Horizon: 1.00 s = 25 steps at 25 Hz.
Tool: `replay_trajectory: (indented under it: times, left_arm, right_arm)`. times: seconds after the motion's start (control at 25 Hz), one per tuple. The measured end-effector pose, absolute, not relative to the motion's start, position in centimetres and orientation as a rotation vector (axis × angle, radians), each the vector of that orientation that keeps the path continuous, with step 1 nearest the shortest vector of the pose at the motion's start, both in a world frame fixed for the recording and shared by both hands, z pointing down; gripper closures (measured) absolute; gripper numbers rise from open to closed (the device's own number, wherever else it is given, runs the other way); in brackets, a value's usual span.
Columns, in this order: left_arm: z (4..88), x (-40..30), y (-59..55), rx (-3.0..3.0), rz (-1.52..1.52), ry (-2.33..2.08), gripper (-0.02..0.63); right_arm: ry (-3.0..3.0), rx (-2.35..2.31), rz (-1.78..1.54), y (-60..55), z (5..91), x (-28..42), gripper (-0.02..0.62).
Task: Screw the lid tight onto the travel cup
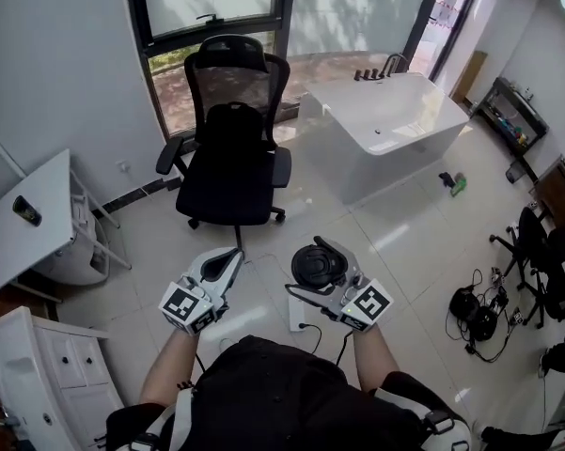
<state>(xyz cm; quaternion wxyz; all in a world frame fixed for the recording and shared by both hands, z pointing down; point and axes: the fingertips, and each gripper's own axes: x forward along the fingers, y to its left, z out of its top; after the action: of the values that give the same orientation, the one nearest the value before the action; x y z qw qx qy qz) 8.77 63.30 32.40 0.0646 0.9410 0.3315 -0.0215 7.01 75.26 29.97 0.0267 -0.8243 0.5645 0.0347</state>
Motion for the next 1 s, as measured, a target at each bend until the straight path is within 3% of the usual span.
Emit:
replay_trajectory:
  times: [0.48, 1.0]
  left_arm:
    - [34.3, 6.4, 38.8, 2.947, -0.067, 0.552, 0.603]
    - [35.4, -3.9, 22.8, 2.975, -0.098, -0.213, 0.603]
  right_arm:
    - [2.052, -2.279, 0.097, 51.3, 30.8, 8.7, 0.107]
    - [2.553, -1.679, 0.055, 31.8, 31.4, 4.3, 0.107]
